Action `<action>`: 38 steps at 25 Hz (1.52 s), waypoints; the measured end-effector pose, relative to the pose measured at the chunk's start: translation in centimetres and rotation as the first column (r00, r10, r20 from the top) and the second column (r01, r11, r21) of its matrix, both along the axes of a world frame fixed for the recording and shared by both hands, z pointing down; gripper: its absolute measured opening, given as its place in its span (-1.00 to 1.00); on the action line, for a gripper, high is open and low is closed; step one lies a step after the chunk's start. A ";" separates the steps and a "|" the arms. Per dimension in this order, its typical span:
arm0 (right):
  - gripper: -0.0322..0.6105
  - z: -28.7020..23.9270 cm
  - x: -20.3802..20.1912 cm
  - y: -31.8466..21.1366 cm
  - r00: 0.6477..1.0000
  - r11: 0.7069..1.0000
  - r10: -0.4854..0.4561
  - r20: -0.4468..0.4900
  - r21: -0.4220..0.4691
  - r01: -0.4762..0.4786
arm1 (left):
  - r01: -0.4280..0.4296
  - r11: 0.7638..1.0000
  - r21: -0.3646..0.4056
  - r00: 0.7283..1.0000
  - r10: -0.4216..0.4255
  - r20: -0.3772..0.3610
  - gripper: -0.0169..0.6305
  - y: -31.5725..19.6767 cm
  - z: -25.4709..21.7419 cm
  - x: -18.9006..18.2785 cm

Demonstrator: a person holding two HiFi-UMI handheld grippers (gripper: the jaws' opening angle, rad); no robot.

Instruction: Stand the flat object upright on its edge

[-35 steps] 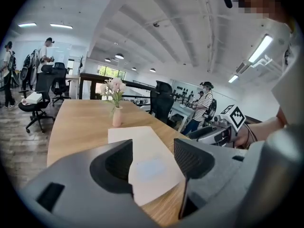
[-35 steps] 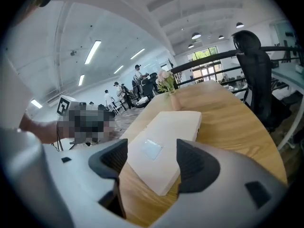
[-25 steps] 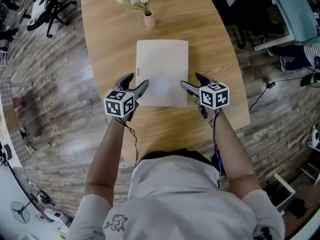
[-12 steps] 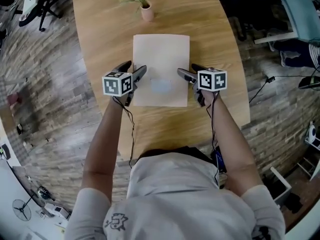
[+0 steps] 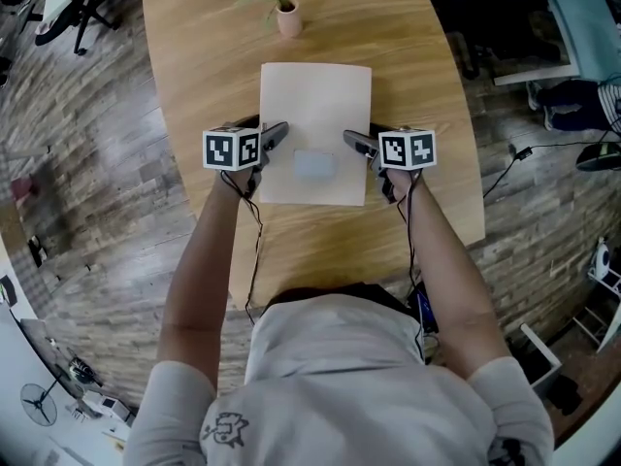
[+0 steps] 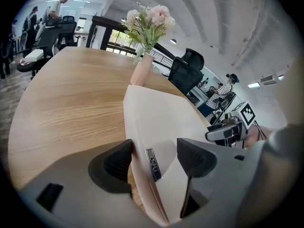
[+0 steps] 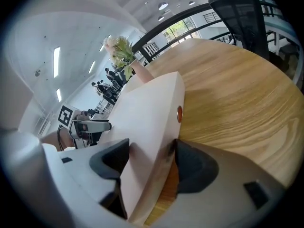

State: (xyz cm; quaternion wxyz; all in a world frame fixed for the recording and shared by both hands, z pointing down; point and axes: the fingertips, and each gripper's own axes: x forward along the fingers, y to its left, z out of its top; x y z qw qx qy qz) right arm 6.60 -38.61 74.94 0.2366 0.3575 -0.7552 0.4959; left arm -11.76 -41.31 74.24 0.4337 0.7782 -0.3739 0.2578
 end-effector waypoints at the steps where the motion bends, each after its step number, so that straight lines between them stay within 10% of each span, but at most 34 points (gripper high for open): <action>1: 0.05 0.0 0.0 0.0 1.000 1.000 -0.003 -0.006 -0.001 0.003 | 0.000 1.000 0.003 1.000 0.000 0.006 -0.01 0.0 0.0 0.1; 21: 0.02 -10.4 0.3 1.6 0.981 0.941 -0.106 -0.163 0.302 0.152 | 0.022 0.953 0.303 0.997 -0.042 0.058 -0.04 2.9 -11.4 0.9; 38: 0.01 -15.6 2.2 5.4 0.961 0.713 0.001 -0.276 0.674 0.193 | 0.000 0.796 0.606 0.999 -0.030 0.040 -0.07 7.1 -16.2 2.5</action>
